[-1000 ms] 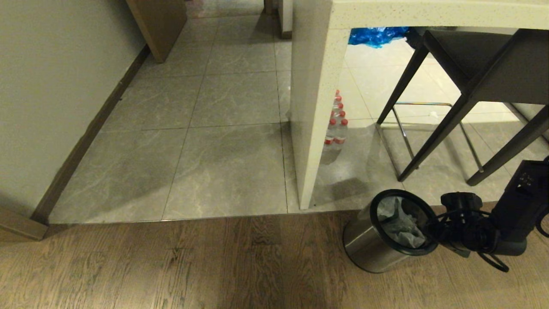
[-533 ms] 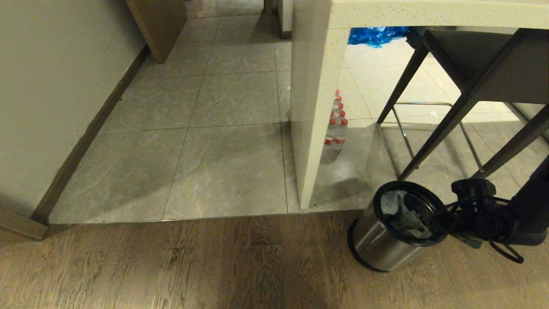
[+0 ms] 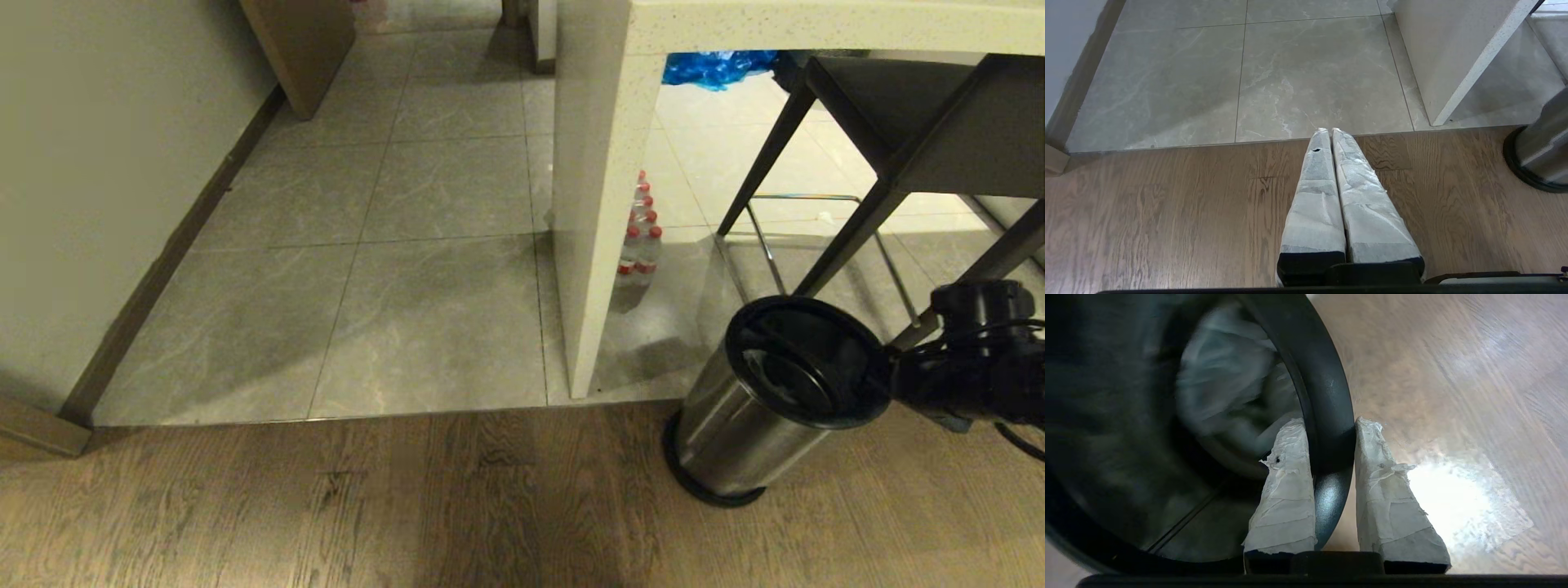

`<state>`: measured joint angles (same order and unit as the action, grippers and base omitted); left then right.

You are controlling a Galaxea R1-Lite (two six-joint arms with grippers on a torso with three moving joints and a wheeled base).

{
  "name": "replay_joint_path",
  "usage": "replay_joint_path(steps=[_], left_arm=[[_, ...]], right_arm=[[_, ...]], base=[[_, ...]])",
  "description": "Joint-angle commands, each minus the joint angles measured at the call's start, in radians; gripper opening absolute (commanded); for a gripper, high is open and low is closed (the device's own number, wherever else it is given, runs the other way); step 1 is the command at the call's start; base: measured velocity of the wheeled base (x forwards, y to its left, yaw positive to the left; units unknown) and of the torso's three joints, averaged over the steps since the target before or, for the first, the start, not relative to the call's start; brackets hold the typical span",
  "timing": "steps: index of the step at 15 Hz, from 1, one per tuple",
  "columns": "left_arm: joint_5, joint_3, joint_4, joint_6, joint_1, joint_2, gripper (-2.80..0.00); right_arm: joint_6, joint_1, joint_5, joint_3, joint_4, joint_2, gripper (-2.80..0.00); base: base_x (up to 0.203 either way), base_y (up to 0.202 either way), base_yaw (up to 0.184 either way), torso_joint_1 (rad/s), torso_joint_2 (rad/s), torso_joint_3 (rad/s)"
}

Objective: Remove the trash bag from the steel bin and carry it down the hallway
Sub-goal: Place the outer trash can on the ground

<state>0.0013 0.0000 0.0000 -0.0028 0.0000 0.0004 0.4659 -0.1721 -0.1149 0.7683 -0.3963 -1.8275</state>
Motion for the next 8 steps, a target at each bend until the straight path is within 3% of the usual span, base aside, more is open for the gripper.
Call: replay_joint_path(steps=[1, 8], left_arm=[[0.000, 0.000, 0.000, 0.000, 0.000, 0.000, -2.80], [0.000, 0.000, 0.000, 0.000, 0.000, 0.000, -2.80]], right_arm=[[0.003, 0.001, 0.022, -0.001, 0.074, 0.195, -2.80], [0.010, 0.000, 0.061, 0.042, 0.357, 0.602, -2.80]], base=[[0.000, 0.000, 0.000, 0.000, 0.00, 0.000], [0.000, 0.000, 0.000, 0.000, 0.00, 0.000]])
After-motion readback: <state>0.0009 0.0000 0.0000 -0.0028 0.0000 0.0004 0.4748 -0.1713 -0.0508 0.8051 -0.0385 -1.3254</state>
